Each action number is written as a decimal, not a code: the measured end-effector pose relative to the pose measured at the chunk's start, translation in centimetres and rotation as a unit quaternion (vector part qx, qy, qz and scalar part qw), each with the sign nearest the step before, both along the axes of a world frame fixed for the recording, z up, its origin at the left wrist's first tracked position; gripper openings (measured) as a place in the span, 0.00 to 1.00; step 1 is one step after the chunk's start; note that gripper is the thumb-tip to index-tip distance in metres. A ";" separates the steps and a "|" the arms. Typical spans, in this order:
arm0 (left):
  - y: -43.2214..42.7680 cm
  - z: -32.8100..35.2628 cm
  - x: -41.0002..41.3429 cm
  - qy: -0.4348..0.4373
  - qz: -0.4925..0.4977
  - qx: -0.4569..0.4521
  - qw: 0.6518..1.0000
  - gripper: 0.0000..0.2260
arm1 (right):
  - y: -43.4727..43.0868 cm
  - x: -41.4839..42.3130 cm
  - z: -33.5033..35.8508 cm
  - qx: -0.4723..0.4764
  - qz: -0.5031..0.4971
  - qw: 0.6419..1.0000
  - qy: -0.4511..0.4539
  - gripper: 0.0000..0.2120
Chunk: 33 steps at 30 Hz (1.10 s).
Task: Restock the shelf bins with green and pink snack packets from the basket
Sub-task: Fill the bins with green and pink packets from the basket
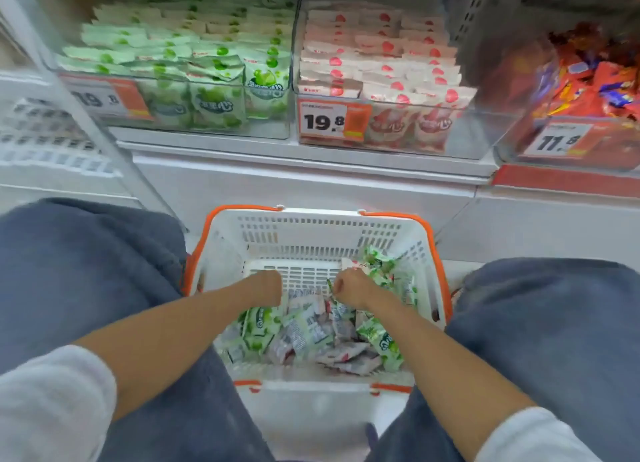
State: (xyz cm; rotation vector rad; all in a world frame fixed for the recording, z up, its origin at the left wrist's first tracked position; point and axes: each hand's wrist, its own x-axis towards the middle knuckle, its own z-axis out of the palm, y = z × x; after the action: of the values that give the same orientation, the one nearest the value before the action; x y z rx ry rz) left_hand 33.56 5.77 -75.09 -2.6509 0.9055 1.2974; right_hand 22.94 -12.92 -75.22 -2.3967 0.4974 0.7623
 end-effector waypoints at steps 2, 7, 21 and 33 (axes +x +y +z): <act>0.5 -2.3 -1.0 0.036 -0.007 0.034 0.999 0.08 | -0.5 0.0 -1.1 0.004 -0.021 1.000 0.005 0.10; 0.3 -6.5 -4.8 0.065 0.045 -0.006 0.997 0.33 | -0.8 -0.5 -2.5 0.014 -0.063 0.998 0.014 0.12; -3.5 6.6 2.6 0.433 0.535 -0.189 0.700 0.10 | 0.2 2.2 7.1 0.177 -0.052 0.980 -0.072 0.32; -4.4 16.9 5.2 -0.065 0.386 -0.443 0.807 0.30 | 1.1 8.3 20.7 0.389 -0.180 0.882 -0.195 0.12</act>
State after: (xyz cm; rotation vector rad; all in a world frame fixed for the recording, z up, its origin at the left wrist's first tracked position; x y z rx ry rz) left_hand 38.72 1.42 -58.24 -4.0934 0.4351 0.7947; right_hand 31.25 -11.79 -54.48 -1.5696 0.3562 0.2191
